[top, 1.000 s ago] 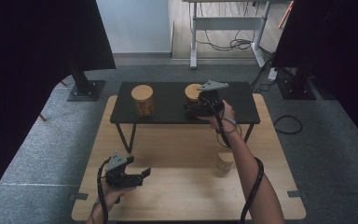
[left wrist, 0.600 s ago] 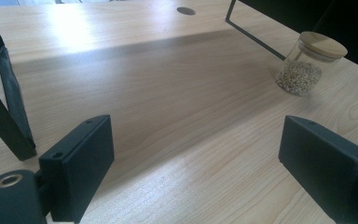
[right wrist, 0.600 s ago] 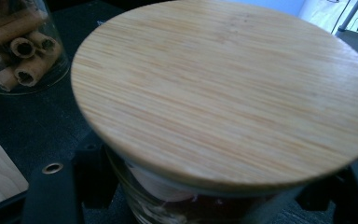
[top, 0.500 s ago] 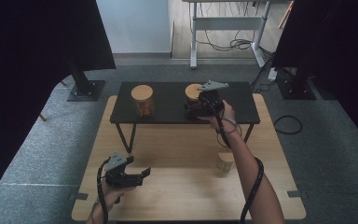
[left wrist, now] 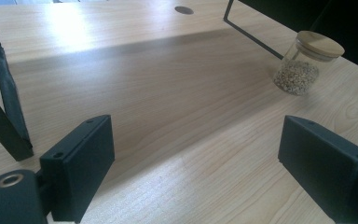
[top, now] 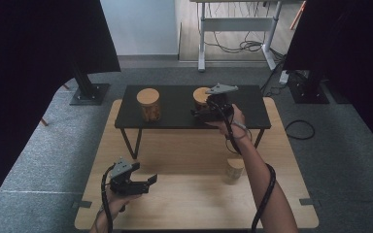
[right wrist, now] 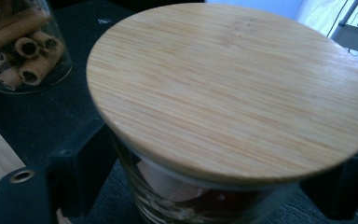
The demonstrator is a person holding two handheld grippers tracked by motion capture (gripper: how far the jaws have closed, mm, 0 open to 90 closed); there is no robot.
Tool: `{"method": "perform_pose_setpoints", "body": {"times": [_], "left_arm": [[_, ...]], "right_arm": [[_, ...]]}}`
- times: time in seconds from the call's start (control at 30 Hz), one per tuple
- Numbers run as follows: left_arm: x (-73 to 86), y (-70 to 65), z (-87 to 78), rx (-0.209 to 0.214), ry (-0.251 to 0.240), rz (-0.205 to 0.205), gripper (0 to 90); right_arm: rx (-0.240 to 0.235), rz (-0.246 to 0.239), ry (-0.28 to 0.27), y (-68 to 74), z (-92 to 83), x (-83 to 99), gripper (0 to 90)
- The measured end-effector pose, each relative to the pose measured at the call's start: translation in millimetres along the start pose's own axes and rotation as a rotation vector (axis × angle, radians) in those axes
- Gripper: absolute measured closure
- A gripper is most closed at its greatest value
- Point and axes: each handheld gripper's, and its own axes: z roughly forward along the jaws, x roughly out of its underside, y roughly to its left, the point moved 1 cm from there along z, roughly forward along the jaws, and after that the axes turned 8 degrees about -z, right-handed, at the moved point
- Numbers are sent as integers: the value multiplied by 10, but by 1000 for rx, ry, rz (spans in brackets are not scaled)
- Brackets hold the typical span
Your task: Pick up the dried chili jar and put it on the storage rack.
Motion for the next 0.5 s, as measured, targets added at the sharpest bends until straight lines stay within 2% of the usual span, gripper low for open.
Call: {"method": "perform_pose_setpoints", "body": {"times": [0.5], "left_arm": [[6,-2,13,-2,3,0,99]], "right_arm": [[32,18,-11,49,-76,50,46]]}}
